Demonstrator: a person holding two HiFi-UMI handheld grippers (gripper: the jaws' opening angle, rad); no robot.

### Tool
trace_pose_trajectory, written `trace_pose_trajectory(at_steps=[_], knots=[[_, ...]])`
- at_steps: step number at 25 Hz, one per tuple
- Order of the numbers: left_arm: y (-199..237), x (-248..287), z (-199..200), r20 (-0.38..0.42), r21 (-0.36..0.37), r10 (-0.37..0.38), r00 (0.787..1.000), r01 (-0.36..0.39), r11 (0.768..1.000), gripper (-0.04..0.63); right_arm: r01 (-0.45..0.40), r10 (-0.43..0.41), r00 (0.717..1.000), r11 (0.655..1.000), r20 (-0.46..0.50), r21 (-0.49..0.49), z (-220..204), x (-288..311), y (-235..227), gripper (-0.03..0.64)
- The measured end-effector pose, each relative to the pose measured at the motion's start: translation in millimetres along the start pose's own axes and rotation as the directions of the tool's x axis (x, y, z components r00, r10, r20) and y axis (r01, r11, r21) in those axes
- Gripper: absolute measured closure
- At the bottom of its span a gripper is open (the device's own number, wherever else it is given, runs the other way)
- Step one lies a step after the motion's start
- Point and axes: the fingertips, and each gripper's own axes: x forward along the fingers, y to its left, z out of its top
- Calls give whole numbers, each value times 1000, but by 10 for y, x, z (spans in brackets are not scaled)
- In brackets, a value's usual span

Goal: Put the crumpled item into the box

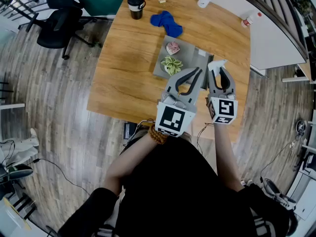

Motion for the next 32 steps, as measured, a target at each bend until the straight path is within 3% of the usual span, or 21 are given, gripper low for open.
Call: trace_pose_trajectory(at_steps=[18, 32], knots=[[38, 11, -229, -74, 6, 16, 997, -16, 1000, 557, -48, 46, 997, 998, -61, -34, -325, 465, -129, 471], [10, 52, -466, -134, 1, 16, 991, -16, 1000, 557, -159, 143, 975, 984, -172, -84, -888, 887, -136, 469]])
